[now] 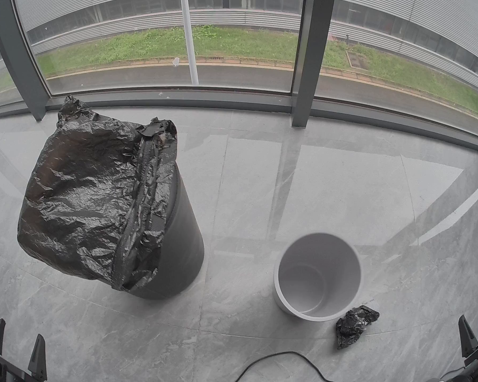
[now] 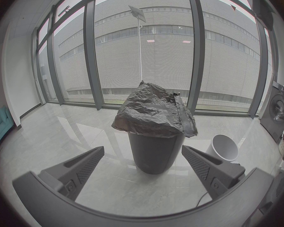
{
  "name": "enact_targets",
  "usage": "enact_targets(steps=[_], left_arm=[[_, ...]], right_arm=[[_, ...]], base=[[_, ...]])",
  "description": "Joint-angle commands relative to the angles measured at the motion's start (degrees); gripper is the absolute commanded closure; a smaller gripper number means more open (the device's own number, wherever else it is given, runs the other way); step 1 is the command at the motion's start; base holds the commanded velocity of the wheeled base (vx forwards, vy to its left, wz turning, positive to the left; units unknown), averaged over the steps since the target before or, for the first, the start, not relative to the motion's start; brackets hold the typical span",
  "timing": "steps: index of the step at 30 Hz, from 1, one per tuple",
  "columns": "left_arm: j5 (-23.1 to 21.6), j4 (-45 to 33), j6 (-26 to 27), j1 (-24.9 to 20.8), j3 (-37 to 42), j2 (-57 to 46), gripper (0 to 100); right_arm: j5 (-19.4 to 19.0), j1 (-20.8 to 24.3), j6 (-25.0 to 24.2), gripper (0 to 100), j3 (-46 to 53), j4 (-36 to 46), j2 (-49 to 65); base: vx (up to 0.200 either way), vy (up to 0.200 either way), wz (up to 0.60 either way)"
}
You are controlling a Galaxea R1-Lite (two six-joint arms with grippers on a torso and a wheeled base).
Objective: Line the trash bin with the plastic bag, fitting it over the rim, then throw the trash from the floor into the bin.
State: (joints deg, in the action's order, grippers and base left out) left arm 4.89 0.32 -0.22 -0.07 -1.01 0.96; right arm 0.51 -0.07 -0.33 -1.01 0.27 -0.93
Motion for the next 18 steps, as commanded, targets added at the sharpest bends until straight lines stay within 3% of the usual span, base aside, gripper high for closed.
enact_targets(steps=[1,17,18], left_arm=[[0.03,0.03,-0.22,-0.01,1.01,-0.96,0],[-0.41,0.12,-1.54,-0.1,1.01,-0.96,0],[-2.95,2.76,-1.1,-0.1,-1.89,-0.17,0]], right_arm=[[0.02,0.07,-0.02,0,0.92,0.0,0.57],[0.02,0.16,-0.02,0,0.92,-0.09,0.22],[0.02,0.16,-0.02,0,0.92,0.0,0.05]], base=[[0.0,0.0,0.0],[0.0,0.0,0.0],[0.0,0.0,0.0]])
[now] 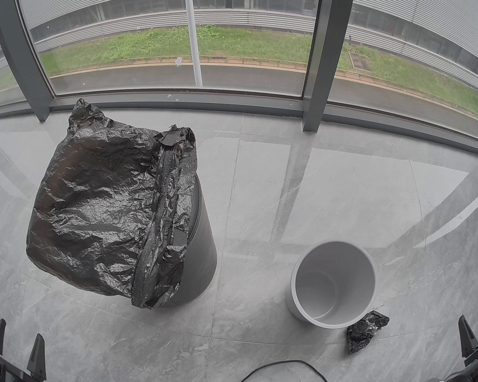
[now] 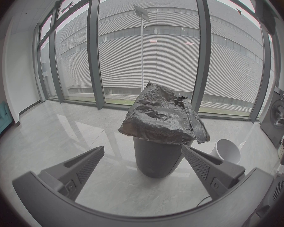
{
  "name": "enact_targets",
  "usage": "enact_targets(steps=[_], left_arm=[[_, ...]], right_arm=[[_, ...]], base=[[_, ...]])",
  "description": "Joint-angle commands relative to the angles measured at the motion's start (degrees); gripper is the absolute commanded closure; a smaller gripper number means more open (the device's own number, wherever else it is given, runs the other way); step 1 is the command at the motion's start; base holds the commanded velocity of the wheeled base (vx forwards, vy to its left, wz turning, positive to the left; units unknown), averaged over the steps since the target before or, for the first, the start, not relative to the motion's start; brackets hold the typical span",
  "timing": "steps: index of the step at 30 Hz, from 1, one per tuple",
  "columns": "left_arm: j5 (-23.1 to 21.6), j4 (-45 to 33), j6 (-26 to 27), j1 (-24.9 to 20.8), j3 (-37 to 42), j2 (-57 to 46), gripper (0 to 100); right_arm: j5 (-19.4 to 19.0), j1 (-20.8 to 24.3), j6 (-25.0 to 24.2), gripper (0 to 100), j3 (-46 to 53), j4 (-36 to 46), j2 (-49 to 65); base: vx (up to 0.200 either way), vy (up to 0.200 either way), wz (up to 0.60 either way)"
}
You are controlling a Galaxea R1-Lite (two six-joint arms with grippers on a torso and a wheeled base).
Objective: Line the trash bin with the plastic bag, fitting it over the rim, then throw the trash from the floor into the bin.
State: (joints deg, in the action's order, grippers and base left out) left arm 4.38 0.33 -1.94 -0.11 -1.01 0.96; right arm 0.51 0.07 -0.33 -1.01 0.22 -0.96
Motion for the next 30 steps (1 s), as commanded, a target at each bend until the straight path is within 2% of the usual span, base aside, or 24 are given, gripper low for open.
enact_targets(steps=[1,2,3,4,6,7,8,11,12,14,15,18,21,26,30], left_arm=[[-3.67,6.61,0.44,-0.15,-8.66,4.75,0],[-4.02,8.02,0.27,-0.15,-10.94,7.74,0],[-4.99,10.83,-0.79,-0.68,-16.39,16.0,0],[-7.1,12.15,-4.13,-3.05,-21.84,24.0,0],[-12.11,11.54,-8.52,-7.89,-26.41,31.91,0],[-13.96,11.45,-9.84,-9.47,-26.67,34.11,0],[-18.09,11.01,-12.56,-13.51,-26.76,38.76,0],[-21.95,10.57,-14.85,-16.85,-25.97,43.33,0],[-24.85,10.22,-15.46,-18.96,-24.48,45.88,0],[-26.61,10.48,-15.02,-20.28,-23.77,47.2,0],[-29.34,10.48,-13.79,-23.01,-23.51,51.24,0],[-29.6,11.27,-12.39,-23.53,-24.12,58.36,0],[-29.34,13.47,-10.37,-22.13,-25.53,63.55,0],[-28.02,14.26,-2.1,-18.08,-30.01,71.28,0],[-27.84,14.26,1.24,-19.58,-29.93,73.74,0]], right_arm=[[0.02,0.01,-0.02,0,0.84,-0.04,0.17],[0.02,0.01,-0.11,0,0.92,-0.04,0.26],[0.02,0.1,-0.2,0,0.92,-0.04,0.08],[0.02,0.28,-0.2,0,0.92,-0.04,-0.88],[0.02,0.28,-0.29,0,0.92,-0.04,-2.46],[0.02,0.28,-0.29,0,0.92,-0.04,-2.9],[0.02,0.37,-0.29,0,0.92,-0.04,-4.05],[0.02,0.37,-0.29,0,0.92,-0.04,-5.45],[0.02,0.45,-0.29,0,0.92,-0.04,-5.54],[0.02,0.37,-0.29,0,0.92,-0.04,-5.54],[0.02,0.37,-0.29,0,0.92,-0.04,-5.54],[0.02,0.28,-0.37,0,0.92,-0.04,-5.1],[0.02,0.28,-0.37,0,0.92,-0.04,-4.57],[0.02,0.28,-0.37,0,0.92,-0.04,-3.87],[0.02,0.19,-0.37,0,0.92,-0.04,-4.05]], base=[[0.0,0.0,0.0],[0.0,0.0,0.0],[0.0,0.0,0.0],[0.0,0.0,0.0],[0.0,0.0,0.0],[0.0,0.0,0.0],[0.0,0.0,0.0],[0.0,0.0,0.0],[0.0,0.0,0.0],[0.0,0.0,0.0],[0.0,0.0,0.0],[0.0,0.0,0.0],[0.0,0.0,0.0],[0.0,0.0,0.0],[0.0,0.0,0.0]])
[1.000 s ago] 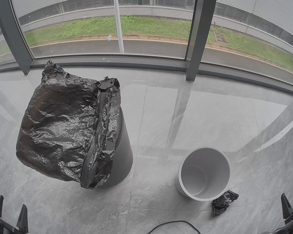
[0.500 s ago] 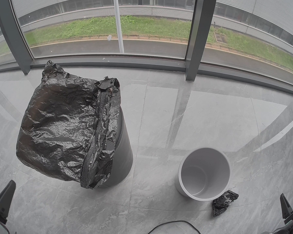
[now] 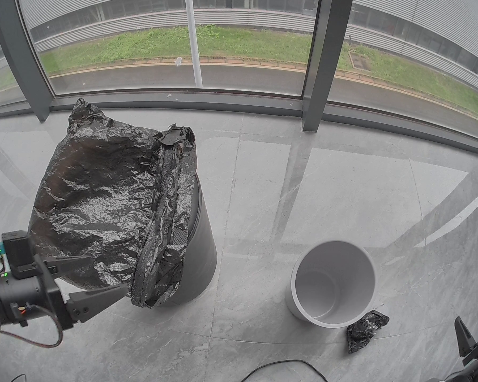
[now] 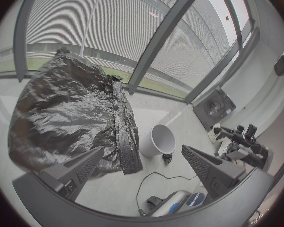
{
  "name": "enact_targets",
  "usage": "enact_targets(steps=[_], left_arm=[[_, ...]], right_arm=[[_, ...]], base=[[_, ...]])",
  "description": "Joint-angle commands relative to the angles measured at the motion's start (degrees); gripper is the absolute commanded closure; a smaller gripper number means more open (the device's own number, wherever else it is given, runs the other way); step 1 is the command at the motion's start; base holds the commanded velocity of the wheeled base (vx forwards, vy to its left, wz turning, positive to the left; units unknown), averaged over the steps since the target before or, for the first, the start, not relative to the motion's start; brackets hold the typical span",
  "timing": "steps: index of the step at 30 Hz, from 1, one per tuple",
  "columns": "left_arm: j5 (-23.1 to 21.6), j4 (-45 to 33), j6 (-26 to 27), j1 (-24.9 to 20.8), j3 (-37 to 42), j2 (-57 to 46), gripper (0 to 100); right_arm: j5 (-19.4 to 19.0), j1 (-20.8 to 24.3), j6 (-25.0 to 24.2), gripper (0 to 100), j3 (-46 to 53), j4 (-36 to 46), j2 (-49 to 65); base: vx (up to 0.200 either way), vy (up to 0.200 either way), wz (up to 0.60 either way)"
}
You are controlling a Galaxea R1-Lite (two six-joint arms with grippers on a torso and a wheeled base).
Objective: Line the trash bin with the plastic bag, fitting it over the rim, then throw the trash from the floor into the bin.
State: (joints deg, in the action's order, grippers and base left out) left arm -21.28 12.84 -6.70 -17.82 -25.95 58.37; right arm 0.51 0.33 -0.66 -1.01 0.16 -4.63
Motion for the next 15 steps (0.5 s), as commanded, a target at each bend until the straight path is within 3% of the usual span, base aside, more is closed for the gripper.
enact_targets(steps=[1,5,10,15], left_arm=[[-2.09,1.75,6.44,-2.57,-5.16,16.69,0],[-1.04,1.84,7.32,-4.33,-5.69,17.48,0],[4.59,1.67,7.32,-6.35,-3.49,16.95,0],[10.74,1.84,9.52,-8.9,-6.48,18.62,0]], right_arm=[[0.02,-0.07,-0.04,0,0.92,0.02,-0.47],[0.02,-0.07,-0.04,0,0.92,0.02,-0.64],[0.02,-0.24,-0.04,0,0.92,0.02,-0.47],[0.1,-0.33,-0.04,0,0.92,0.02,-0.73]], base=[[0.0,0.0,0.0],[0.0,0.0,0.0],[0.0,0.0,0.0],[0.0,0.0,0.0]])
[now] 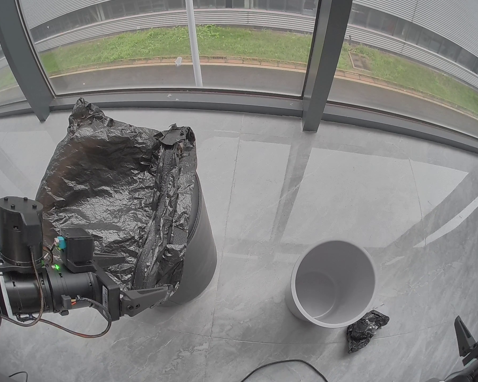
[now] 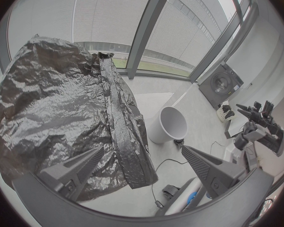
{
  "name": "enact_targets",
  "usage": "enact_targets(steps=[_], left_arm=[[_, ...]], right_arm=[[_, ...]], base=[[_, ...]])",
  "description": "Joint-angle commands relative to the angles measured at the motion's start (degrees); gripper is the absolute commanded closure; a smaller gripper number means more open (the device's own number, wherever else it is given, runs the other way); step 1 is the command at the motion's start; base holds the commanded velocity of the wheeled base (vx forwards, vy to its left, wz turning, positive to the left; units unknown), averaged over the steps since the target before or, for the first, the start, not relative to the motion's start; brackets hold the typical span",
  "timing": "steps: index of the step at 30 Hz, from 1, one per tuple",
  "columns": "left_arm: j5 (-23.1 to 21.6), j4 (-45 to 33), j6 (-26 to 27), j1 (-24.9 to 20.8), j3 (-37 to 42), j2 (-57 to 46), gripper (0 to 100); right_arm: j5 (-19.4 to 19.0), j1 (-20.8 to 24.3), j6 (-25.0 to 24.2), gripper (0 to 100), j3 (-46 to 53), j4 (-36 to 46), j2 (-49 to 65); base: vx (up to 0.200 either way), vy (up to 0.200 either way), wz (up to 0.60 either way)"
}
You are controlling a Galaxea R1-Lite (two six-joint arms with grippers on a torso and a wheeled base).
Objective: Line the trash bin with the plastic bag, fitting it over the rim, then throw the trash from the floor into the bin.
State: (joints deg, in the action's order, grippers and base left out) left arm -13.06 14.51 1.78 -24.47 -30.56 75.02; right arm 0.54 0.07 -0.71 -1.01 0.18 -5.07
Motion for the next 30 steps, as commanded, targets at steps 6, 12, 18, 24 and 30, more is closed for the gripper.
enact_targets(steps=[6,12,18,24,30], left_arm=[[12.18,0.0,1.3,-9.81,-4.95,4.08,0],[12.53,-0.09,1.38,-9.99,-4.51,4.26,0],[13.14,0.52,2.61,-9.64,-4.33,5.84,0],[14.29,0.87,4.99,-8.14,-2.75,5.66,0],[15.08,2.9,5.16,-7.97,-1.17,5.84,0]], right_arm=[[0.08,-0.25,-0.08,0,0.92,-0.01,-0.29],[0.08,-0.6,-0.08,0,0.92,-0.01,-0.03],[0.08,-0.78,-0.08,0,0.92,-0.01,0.24],[0.08,-0.78,-0.08,0,0.92,-0.01,0.5],[0.08,-0.78,-0.08,0,0.92,-0.01,0.24]], base=[[0.0,0.0,0.0],[0.0,0.0,0.0],[0.0,0.0,0.0],[0.0,0.0,0.0],[0.0,0.0,0.0]])
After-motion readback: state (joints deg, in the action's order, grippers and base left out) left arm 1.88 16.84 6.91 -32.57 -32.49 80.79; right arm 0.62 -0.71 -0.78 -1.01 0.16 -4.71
